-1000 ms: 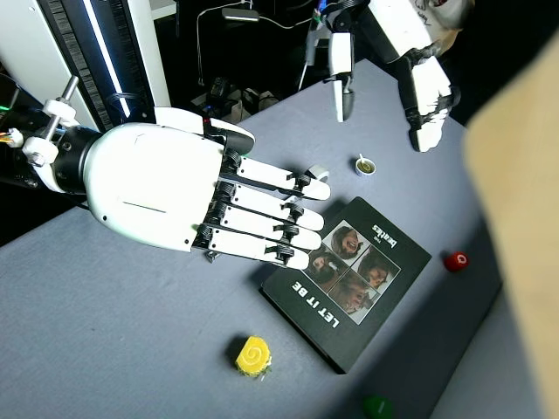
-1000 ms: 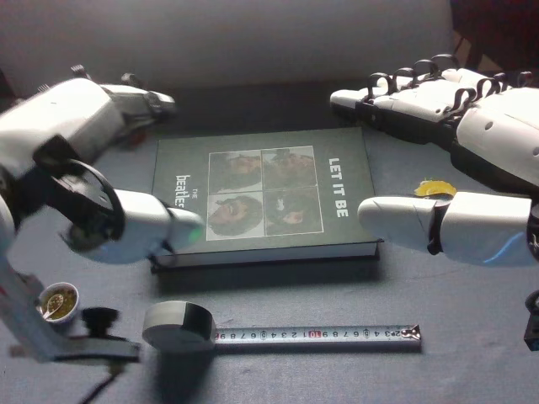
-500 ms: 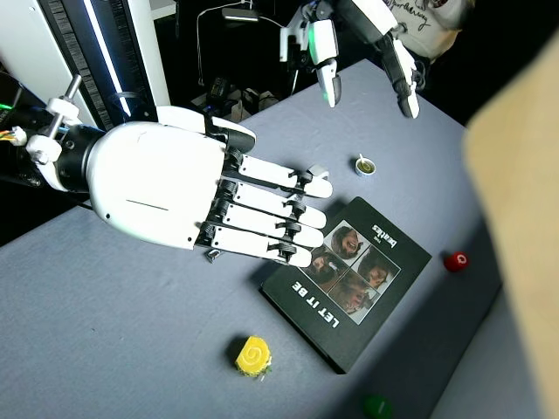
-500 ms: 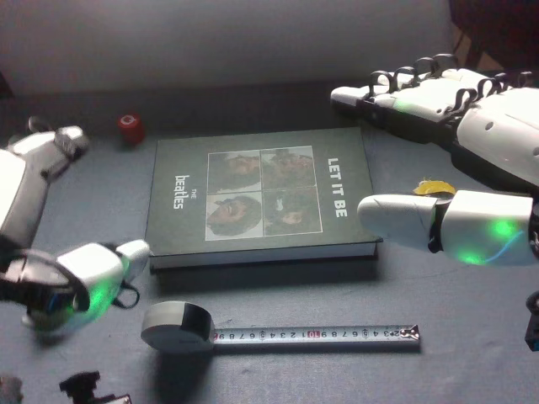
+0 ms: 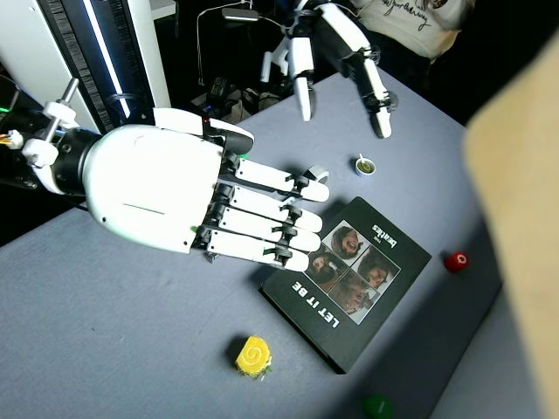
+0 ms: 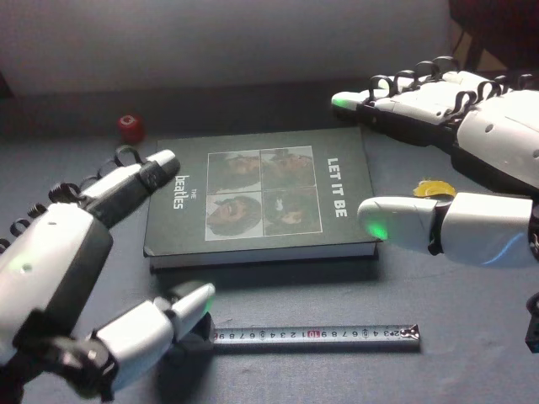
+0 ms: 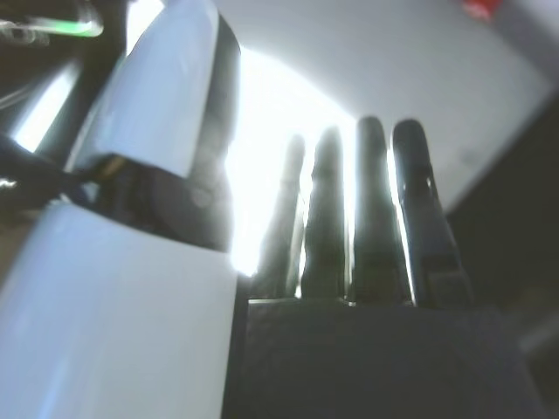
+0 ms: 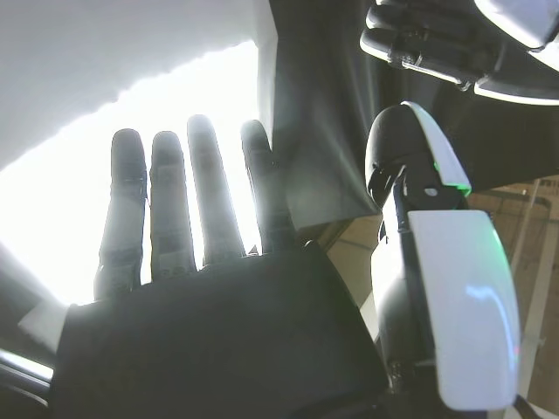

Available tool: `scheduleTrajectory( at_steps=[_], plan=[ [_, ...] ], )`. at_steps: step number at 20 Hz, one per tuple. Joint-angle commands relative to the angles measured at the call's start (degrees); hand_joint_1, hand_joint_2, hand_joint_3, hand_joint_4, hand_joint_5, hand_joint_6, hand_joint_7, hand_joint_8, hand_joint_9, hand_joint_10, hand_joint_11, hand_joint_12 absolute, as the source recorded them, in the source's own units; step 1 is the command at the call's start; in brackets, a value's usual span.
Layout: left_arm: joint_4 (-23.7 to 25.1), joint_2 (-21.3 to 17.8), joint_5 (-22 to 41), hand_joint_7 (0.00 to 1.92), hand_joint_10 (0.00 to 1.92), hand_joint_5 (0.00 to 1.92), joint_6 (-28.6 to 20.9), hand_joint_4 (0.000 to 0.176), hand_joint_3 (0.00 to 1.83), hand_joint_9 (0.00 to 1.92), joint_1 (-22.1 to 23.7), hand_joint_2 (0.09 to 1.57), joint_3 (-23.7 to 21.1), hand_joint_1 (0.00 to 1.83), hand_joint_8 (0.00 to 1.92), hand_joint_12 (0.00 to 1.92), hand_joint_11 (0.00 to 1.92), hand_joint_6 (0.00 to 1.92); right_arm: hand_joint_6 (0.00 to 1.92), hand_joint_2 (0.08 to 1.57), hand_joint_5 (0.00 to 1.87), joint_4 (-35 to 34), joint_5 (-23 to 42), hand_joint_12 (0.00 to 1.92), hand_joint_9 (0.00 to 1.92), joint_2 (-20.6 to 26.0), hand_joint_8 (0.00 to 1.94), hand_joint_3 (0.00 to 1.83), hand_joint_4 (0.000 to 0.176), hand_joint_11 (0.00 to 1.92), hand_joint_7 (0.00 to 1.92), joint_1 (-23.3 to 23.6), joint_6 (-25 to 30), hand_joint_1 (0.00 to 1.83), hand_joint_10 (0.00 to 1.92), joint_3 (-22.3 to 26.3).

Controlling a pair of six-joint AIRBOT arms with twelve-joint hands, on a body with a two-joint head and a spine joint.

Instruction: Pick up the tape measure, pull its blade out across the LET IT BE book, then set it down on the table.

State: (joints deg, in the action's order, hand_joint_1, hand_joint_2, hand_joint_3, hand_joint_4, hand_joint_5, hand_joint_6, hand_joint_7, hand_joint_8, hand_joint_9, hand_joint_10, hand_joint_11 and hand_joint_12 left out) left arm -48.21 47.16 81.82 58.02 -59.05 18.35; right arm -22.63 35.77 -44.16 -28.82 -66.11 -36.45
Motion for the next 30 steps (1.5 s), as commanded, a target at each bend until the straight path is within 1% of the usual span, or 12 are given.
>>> scheduleTrajectory(
  at_steps=[1, 4, 5, 8, 9, 12, 14, 16, 19, 22, 30],
  plan=[
    [5.9, 0.1, 5.9, 0.31, 0.0, 0.29, -1.2, 0.0, 0.0, 0.29, -0.1, 1.06, 0.4, 1.17, 0.01, 0.76, 0.01, 0.0, 0.01, 1.23, 0.15, 1.2, 6.5, 0.5, 0.11, 0.1, 0.0, 0.0, 0.075, 0.0, 0.19, 0.5, 0.2, 0.13, 0.0, 0.2],
    [11.5, 1.1, 5.9, 0.32, 0.0, 0.29, -4.3, 0.0, 0.0, 0.29, -5.8, 1.05, 2.4, 1.17, 0.0, 0.76, 0.01, 0.0, 0.01, 1.23, 0.15, 1.2, 6.5, 0.5, 0.11, 0.1, 0.0, 0.0, 0.075, 0.0, 0.19, 0.4, 0.3, 0.13, 0.0, 0.2],
    [13.4, 1.5, 6.2, 0.32, 0.0, 0.29, -4.6, 0.0, 0.0, 0.29, -7.0, 1.05, 3.3, 1.17, 0.0, 0.76, 0.01, 0.0, 0.0, 1.23, 0.15, 1.2, 6.5, 0.5, 0.11, 0.1, 0.0, 0.0, 0.075, 0.0, 0.19, 0.4, 0.3, 0.14, 0.0, 0.2],
    [17.0, 3.0, 5.9, 0.32, 0.0, 0.29, -5.1, 0.0, 0.0, 0.3, -9.6, 1.05, 5.8, 1.17, 0.0, 0.76, 0.01, 0.0, 0.01, 1.22, 0.16, 1.2, 6.5, 0.53, 0.11, 0.2, 0.0, 0.0, 0.075, 0.0, 0.2, 0.4, 0.3, 0.14, 0.0, 0.2],
    [17.3, 3.5, 5.8, 0.32, 0.0, 0.29, -5.9, 0.0, 0.0, 0.3, -10.3, 1.05, 6.5, 1.17, 0.0, 0.76, 0.01, 0.0, 0.01, 1.22, 0.17, 1.2, 6.5, 0.53, 0.11, 0.2, 0.0, 0.0, 0.075, 0.0, 0.2, 0.4, 0.4, 0.14, 0.0, 0.2],
    [17.3, 4.9, 1.0, 0.32, 0.0, 0.3, -9.5, 0.0, 0.0, 0.3, -11.4, 1.05, 8.6, 1.17, 0.0, 0.76, 0.01, 0.0, 0.0, 1.22, 0.15, 1.2, 6.5, 0.53, 0.11, 0.2, 0.0, 0.0, 0.076, 0.0, 0.18, 0.4, 0.5, 0.15, 0.0, 0.2],
    [18.0, 6.2, -0.1, 0.33, 0.01, 0.3, -9.6, 0.0, 0.0, 0.31, -11.4, 1.05, 10.1, 1.16, 0.01, 0.76, 0.02, 0.0, 0.0, 1.22, 0.14, 1.2, 6.5, 0.47, 0.09, 0.2, 0.0, 0.0, 0.077, 0.0, 0.16, 0.4, 0.7, 0.15, 0.0, 0.2],
    [18.9, 7.1, -1.0, 0.35, 0.01, 0.31, -10.0, 0.0, 0.0, 0.32, -11.4, 1.05, 11.5, 1.16, 0.01, 0.77, 0.02, 0.01, 0.01, 1.22, 0.16, 1.2, 6.5, 0.57, 0.12, 0.2, 0.01, 0.0, 0.074, 0.0, 0.2, 0.5, 0.8, 0.14, 0.01, 0.2],
    [18.9, 8.0, -2.3, 0.35, 0.01, 0.32, -10.1, 0.0, 0.0, 0.32, -11.4, 1.06, 13.3, 1.17, 0.01, 0.77, 0.02, 0.01, 0.01, 1.23, 0.16, 1.3, 6.6, 0.58, 0.12, 0.2, 0.01, 0.0, 0.075, 0.0, 0.21, 0.6, 1.0, 0.14, 0.01, 0.4],
    [18.2, 8.7, -3.0, 0.35, 0.01, 0.35, -10.1, 0.0, 0.0, 0.32, -11.8, 1.06, 14.9, 1.18, 0.01, 0.77, 0.03, 0.02, 0.0, 1.22, 0.15, 1.7, 7.0, 0.51, 0.11, 0.2, 0.0, 0.0, 0.075, 0.0, 0.21, 0.7, 1.6, 0.14, 0.0, 0.5],
    [17.9, 10.0, -5.2, 0.35, 0.0, 0.33, -10.8, 0.0, 0.0, 0.32, -11.9, 1.07, 19.7, 1.16, 0.0, 0.77, 0.04, 0.0, 0.0, 1.23, 0.14, 2.3, 7.4, 0.48, 0.09, 0.3, 0.0, 0.0, 0.076, 0.0, 0.19, 0.7, 2.4, 0.14, 0.0, 0.7]
  ],
)
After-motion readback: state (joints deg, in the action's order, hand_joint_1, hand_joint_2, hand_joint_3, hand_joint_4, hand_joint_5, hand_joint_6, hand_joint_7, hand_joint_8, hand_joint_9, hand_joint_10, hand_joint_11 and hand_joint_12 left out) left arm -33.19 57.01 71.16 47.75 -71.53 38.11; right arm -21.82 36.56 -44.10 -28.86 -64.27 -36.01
